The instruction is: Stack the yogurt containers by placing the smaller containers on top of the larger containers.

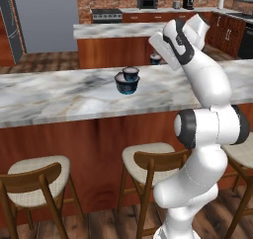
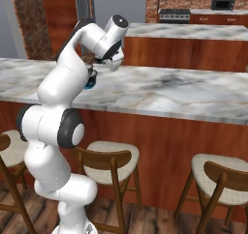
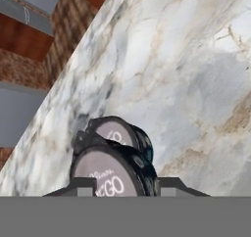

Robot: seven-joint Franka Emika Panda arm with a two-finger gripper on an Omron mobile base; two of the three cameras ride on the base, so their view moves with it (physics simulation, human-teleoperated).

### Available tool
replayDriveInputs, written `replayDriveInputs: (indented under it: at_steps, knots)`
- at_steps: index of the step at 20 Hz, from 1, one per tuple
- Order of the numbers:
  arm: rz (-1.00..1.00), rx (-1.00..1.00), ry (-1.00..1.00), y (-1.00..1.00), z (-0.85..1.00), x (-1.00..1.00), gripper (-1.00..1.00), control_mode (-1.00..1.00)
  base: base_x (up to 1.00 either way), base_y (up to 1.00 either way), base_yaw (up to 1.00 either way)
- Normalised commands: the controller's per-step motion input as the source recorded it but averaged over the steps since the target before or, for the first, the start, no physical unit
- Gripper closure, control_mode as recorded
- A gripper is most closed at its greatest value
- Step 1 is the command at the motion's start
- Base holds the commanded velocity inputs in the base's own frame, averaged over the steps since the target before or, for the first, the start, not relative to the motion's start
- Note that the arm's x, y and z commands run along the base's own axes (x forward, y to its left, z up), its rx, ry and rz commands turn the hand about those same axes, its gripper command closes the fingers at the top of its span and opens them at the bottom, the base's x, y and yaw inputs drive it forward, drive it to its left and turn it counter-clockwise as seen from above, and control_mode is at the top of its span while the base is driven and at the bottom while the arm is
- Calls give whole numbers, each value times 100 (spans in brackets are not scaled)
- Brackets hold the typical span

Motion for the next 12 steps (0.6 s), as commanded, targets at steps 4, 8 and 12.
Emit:
replayDriveInputs:
  at_steps: [4, 8, 12]
  knots:
    - [0, 3, 0, 9, 6, 0, 100, -100, 0, 0, 0]
    - [0, 1, 0, 24, 0, 0, 100, -100, 0, 0, 0]
    - [0, 0, 0, 30, 0, 0, 100, -100, 0, 0, 0]
